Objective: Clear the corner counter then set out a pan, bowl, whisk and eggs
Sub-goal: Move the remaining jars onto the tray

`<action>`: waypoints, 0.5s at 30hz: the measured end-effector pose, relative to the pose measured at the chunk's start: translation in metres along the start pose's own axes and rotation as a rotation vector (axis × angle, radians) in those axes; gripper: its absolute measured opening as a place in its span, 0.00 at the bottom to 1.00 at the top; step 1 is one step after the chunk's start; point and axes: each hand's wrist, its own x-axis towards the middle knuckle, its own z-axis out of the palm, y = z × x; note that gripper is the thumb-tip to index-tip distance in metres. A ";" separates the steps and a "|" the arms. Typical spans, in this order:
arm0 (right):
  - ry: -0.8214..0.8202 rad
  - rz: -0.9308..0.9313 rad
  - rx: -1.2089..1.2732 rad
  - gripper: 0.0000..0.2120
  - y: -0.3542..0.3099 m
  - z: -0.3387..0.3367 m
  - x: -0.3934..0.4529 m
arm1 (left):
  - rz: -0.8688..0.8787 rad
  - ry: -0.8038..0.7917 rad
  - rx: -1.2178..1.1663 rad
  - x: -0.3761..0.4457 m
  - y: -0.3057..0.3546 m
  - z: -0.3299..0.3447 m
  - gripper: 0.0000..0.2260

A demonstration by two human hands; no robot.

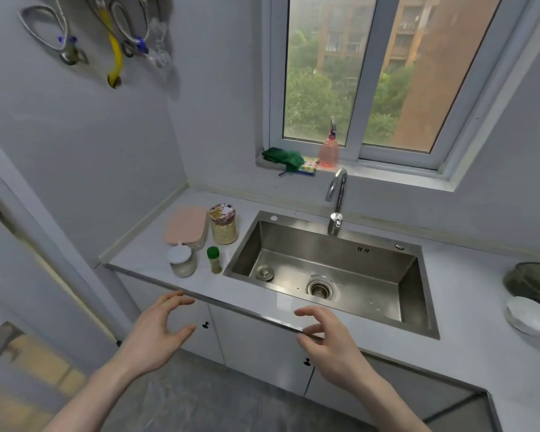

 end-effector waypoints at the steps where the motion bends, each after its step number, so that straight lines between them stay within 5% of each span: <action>1: 0.001 0.008 -0.001 0.15 -0.001 0.004 0.007 | -0.009 -0.015 0.016 0.011 -0.006 -0.003 0.20; 15: -0.122 0.019 -0.128 0.16 -0.013 0.046 0.189 | -0.192 -0.145 0.093 0.174 -0.068 -0.011 0.28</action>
